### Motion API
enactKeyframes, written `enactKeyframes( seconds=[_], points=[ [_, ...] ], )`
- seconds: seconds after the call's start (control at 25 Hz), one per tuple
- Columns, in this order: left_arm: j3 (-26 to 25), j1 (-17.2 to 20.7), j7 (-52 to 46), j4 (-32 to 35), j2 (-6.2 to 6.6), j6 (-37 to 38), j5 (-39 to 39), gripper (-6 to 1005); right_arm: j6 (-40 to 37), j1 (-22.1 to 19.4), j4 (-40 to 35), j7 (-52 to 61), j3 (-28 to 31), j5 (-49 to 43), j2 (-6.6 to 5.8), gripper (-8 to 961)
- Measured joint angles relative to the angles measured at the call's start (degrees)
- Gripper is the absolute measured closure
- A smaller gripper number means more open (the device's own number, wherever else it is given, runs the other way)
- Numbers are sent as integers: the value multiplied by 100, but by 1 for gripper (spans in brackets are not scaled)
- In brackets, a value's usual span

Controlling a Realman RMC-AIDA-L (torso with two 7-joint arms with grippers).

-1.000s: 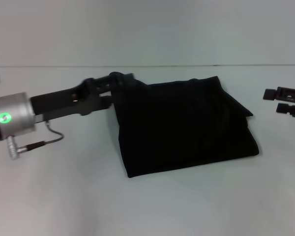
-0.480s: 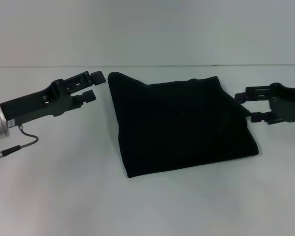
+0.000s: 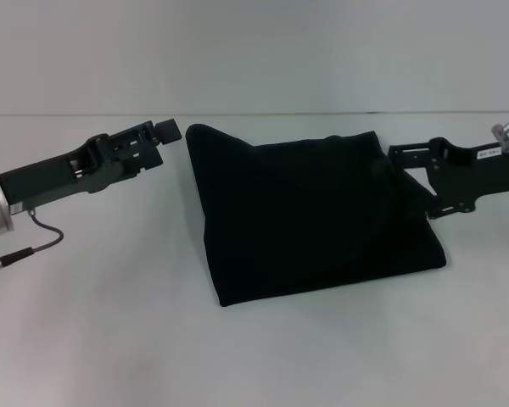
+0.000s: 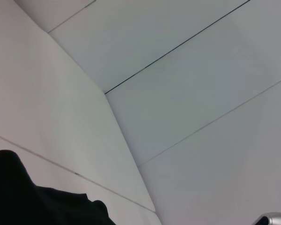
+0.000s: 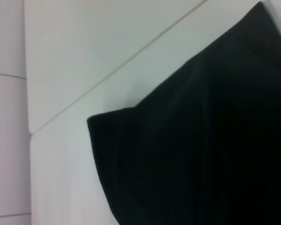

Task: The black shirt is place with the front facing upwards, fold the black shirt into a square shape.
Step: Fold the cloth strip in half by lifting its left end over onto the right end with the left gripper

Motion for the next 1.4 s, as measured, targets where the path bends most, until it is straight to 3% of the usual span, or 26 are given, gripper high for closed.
enactKeyframes(
  seconds=[0.56, 0.72, 0.96, 1.4],
  points=[
    [-219, -90, 91, -41, -29, -72, -42, 79, 642, 166, 459, 34, 87, 10, 89, 100],
    [-367, -88, 147, -53, -70, -90, -42, 79, 956, 166, 585, -27, 116, 49, 176, 101],
    [-435, -102, 174, -62, -83, -174, -42, 79, 1236, 195, 644, -134, 101, 204, 411, 103],
    [-450, -112, 287, -67, -91, -239, -41, 80, 1675, 189, 627, -186, 161, 366, 578, 105]
  ],
)
